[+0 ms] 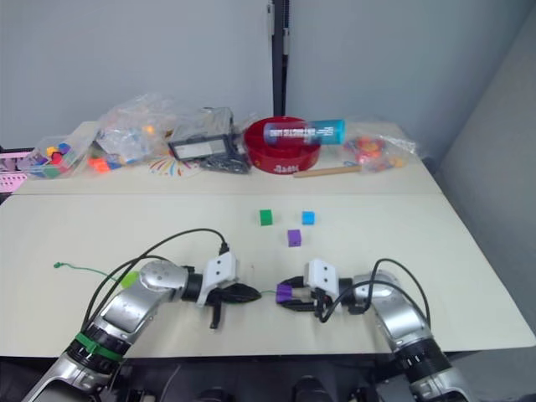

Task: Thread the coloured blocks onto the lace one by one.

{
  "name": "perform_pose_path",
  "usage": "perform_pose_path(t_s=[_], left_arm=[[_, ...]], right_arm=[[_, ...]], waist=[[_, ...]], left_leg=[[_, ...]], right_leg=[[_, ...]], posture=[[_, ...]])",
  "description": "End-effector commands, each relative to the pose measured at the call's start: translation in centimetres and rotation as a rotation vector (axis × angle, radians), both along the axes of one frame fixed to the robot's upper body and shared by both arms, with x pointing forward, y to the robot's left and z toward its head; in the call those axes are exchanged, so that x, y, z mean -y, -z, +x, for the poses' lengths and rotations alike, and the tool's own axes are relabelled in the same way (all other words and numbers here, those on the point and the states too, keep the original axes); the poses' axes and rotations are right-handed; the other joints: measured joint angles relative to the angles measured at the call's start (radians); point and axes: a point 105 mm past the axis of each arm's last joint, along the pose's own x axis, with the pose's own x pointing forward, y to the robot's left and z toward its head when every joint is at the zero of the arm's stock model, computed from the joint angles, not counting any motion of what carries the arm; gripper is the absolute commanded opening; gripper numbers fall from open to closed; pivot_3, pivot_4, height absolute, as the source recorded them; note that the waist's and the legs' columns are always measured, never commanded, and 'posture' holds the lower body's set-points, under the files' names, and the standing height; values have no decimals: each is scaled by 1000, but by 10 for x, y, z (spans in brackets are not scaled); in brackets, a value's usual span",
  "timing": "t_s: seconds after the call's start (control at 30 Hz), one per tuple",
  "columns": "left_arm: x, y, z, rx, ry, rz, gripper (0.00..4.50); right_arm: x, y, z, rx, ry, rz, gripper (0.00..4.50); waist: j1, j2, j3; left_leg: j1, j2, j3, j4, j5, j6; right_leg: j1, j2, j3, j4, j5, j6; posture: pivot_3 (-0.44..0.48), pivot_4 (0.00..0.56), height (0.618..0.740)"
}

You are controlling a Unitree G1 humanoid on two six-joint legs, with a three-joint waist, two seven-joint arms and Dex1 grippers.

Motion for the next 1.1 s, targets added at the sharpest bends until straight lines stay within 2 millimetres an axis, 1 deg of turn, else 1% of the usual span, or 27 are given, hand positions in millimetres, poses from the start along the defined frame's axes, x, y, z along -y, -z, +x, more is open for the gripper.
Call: perform_pose_path(t_s=[0.03,0.23,0.4,0.53,0.67,0.7,0.77,0.87,1.03,1.1], left_arm=[[15,-10,1,50,39,-14,30],[30,-9,6,85,49,-4,30],[17,-14,6,71,18,0,30],[3,-25,-1,58,24,-21,1121],[-6,-40,-4,85,1,-61,2473],[-8,-42,-6,84,-1,-64,2832],[-13,-40,-10,78,5,-43,3425],[-15,-32,-12,74,4,-20,3425],[-8,-27,-7,87,-1,-15,3425],[-4,-26,-6,88,5,-17,3454]], right_arm=[[1,10,0,-29,20,-33,1379],[-4,9,1,-26,9,-28,1379],[-9,7,3,-19,8,-18,1379],[-14,6,3,-18,4,-5,1379],[-23,2,0,-20,-4,21,1379],[-25,1,0,-21,-6,27,1379],[-30,1,0,-27,-6,29,1379],[-32,8,0,-64,2,3,1379],[-30,18,0,-118,17,-34,1379],[-28,18,0,-127,23,-33,2443]], waist=[[0,0,0],[-2,0,0],[-7,0,0],[-18,0,0],[-21,0,0],[-22,0,0],[-24,0,0],[-24,1,0],[-21,0,0],[-21,0,0]], left_leg=[[0,0,0,0,0,0],[0,0,0,0,0,0],[0,0,0,0,0,0],[0,1,0,-1,0,0],[0,1,0,-1,0,0],[0,1,0,-1,0,0],[0,1,0,-1,0,0],[0,1,0,-2,0,0],[0,1,0,-2,0,0],[0,1,0,-2,0,0]], right_leg=[[0,0,0,0,0,0],[0,0,0,0,0,0],[0,0,0,0,0,0],[-1,0,0,0,0,0],[-1,0,0,0,0,0],[-1,0,0,0,0,0],[-1,0,0,0,0,0],[-1,0,0,0,0,0],[-1,0,0,0,0,0],[-1,0,0,0,0,0]], posture=[[0,150,740],[0,150,740],[0,150,740],[0,150,740],[0,150,740],[0,150,740],[0,150,740],[0,150,740],[0,150,740],[0,150,740]])
